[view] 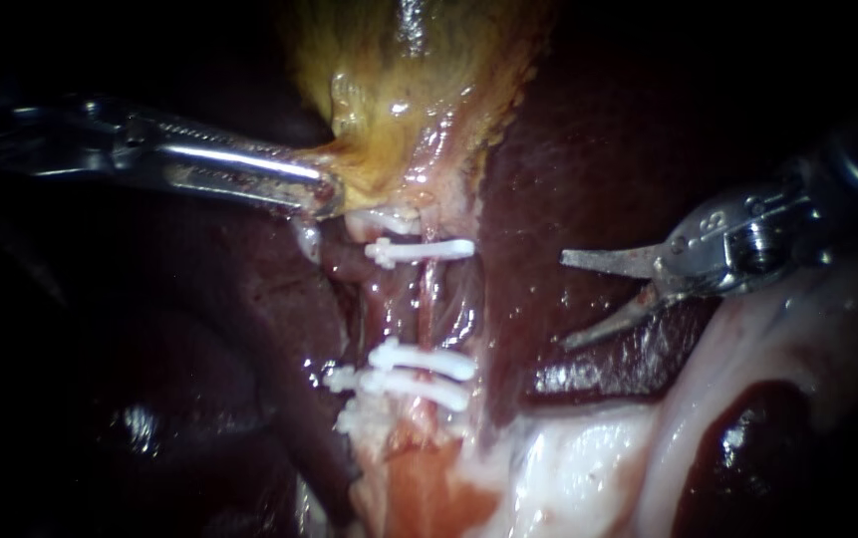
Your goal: Go to the cutting position right tube
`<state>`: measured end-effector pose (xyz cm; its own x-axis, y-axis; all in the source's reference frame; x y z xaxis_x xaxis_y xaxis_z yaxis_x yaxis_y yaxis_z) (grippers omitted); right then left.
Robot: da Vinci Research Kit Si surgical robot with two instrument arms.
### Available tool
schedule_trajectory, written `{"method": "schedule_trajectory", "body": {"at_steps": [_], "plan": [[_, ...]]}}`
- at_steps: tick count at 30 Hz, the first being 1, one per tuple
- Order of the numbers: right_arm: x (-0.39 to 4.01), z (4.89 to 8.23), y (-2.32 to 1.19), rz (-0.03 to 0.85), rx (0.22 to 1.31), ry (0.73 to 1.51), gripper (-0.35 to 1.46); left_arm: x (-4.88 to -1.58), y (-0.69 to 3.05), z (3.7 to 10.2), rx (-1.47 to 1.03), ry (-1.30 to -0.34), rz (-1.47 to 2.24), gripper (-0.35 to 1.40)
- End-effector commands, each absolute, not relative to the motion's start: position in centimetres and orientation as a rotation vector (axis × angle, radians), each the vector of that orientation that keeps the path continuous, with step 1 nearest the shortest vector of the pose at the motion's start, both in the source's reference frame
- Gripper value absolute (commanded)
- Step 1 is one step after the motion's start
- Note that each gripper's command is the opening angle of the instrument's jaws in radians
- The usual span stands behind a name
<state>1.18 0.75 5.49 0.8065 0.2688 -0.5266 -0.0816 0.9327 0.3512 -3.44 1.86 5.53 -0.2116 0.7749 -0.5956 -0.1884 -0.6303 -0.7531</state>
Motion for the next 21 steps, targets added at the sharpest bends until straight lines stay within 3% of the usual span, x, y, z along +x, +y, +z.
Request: {"method": "schedule_trajectory", "body": {"at_steps": [1,14,21], "plan": [[1.19,5.49,0.75,0.191,0.323,0.606,1.45,-3.42,1.86,5.52,-1.392,-0.721,1.906,-0.35],[1.23,5.43,0.82,0.199,0.327,0.604,1.43,-2.88,2.15,4.95,-1.372,-0.690,1.887,-0.35],[1.32,5.34,0.88,0.208,0.349,0.623,1.43,-2.84,2.16,4.92,-1.378,-0.682,1.885,-0.35]]}}
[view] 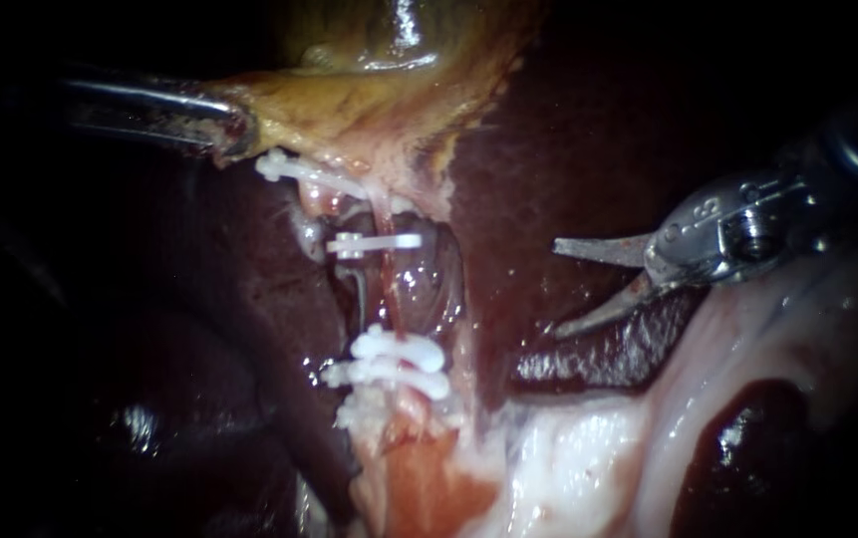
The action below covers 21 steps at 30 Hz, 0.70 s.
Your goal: Go to the cutting position right tube
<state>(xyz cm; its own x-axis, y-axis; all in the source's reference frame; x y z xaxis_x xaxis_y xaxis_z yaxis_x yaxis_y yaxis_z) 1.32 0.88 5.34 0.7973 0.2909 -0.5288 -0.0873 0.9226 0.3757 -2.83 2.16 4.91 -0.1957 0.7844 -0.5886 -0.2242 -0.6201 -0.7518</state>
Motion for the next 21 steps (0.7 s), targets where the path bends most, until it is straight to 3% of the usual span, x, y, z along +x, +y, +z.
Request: {"method": "schedule_trajectory", "body": {"at_steps": [1,8,21], "plan": [[1.34,5.32,0.90,0.210,0.358,0.631,1.43,-2.84,2.16,4.92,-1.378,-0.682,1.885,-0.35],[1.67,5.29,0.96,0.277,0.473,0.736,1.40,-2.85,2.14,4.93,-1.377,-0.680,1.886,-0.35],[2.11,5.54,0.82,0.324,0.655,0.782,1.26,-2.86,2.13,4.94,-1.377,-0.678,1.886,-0.35]]}}
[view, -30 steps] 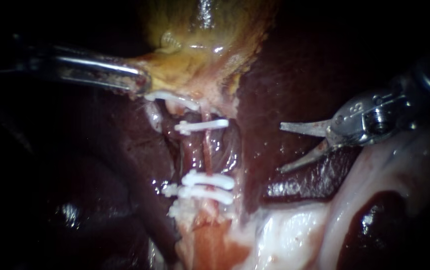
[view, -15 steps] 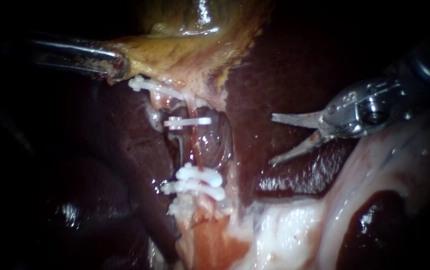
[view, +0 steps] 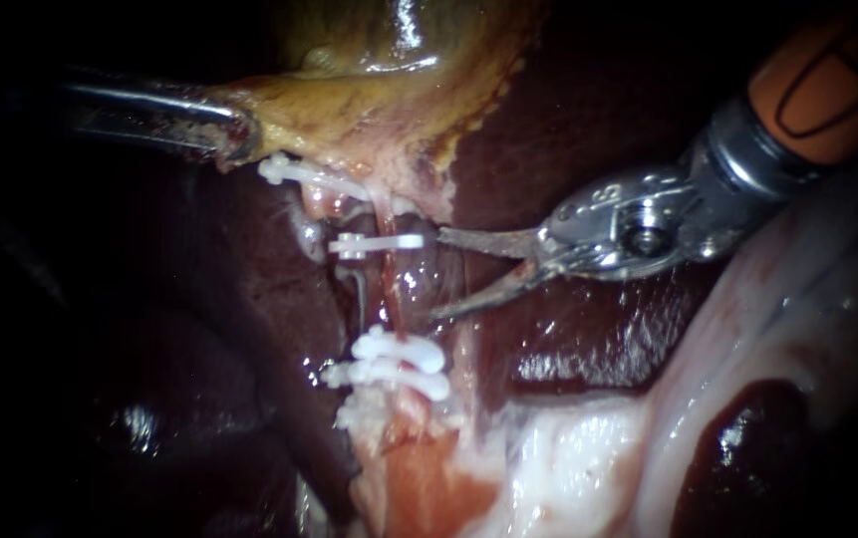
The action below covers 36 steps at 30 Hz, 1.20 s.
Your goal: Go to the cutting position right tube
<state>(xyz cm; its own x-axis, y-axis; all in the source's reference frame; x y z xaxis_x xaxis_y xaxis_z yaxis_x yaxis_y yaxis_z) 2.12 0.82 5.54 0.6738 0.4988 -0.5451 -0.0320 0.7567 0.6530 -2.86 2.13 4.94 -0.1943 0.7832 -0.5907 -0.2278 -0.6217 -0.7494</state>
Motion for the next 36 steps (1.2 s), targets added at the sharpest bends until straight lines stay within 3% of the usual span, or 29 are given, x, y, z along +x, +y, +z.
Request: {"method": "schedule_trajectory", "body": {"at_steps": [1,8,19,27,36], "plan": [[2.15,5.57,0.81,0.330,0.667,0.787,1.26,-2.87,2.13,4.94,-1.377,-0.678,1.886,-0.35],[2.42,5.77,0.76,0.374,0.746,0.813,1.26,-2.87,2.12,4.95,-1.377,-0.677,1.886,-0.35],[2.77,6.05,0.72,0.416,0.761,0.811,1.28,-2.89,2.12,4.95,-1.377,-0.675,1.886,-0.35],[2.94,6.07,0.73,0.473,0.801,0.877,1.28,-2.90,2.12,4.95,-1.377,-0.675,1.886,-0.35],[3.02,5.92,0.68,0.494,0.932,0.964,1.31,-2.90,2.12,4.95,-1.377,-0.674,1.886,-0.35]]}}
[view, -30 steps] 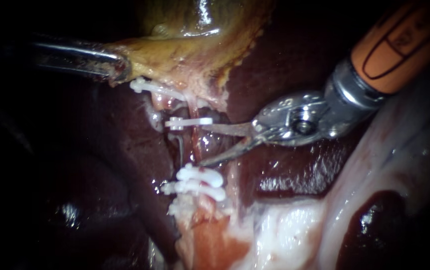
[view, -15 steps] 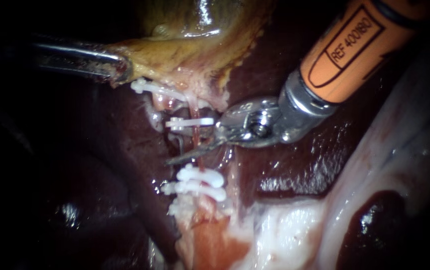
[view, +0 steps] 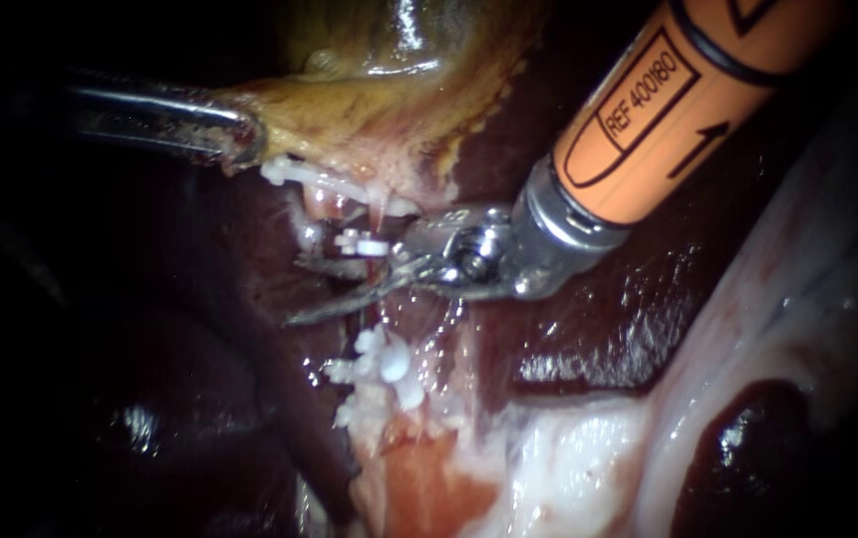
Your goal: Go to the cutting position right tube
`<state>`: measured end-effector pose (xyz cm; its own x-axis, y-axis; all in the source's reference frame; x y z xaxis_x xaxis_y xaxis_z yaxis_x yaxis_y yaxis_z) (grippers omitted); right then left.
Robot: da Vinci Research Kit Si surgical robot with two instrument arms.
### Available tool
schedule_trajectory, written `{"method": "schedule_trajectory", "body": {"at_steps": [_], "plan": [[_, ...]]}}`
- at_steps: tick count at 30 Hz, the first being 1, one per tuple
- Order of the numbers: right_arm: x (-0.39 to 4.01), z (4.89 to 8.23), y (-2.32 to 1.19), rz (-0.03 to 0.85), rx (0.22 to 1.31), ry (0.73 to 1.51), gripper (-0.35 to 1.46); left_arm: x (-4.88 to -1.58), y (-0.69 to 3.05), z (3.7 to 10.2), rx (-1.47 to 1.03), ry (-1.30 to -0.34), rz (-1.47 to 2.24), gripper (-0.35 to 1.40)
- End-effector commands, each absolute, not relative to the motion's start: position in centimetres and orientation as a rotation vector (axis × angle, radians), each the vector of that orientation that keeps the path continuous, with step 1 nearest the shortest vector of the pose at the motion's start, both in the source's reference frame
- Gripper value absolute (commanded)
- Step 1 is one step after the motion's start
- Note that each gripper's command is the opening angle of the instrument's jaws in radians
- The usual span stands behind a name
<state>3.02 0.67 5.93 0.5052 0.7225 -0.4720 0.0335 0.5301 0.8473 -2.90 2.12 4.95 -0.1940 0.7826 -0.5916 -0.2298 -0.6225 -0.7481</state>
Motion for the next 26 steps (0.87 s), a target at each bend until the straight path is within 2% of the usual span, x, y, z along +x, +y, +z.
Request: {"method": "schedule_trajectory", "body": {"at_steps": [1,11,26], "plan": [[3.04,5.86,0.66,0.490,0.948,0.978,1.31,-2.90,2.12,4.95,-1.377,-0.674,1.886,-0.35],[3.14,5.47,0.61,0.427,1.063,1.037,1.31,-2.90,2.12,4.96,-1.377,-0.675,1.886,-0.35],[3.11,5.48,0.65,0.434,1.060,1.044,1.31,-2.90,2.13,4.96,-1.377,-0.675,1.886,-0.35]]}}
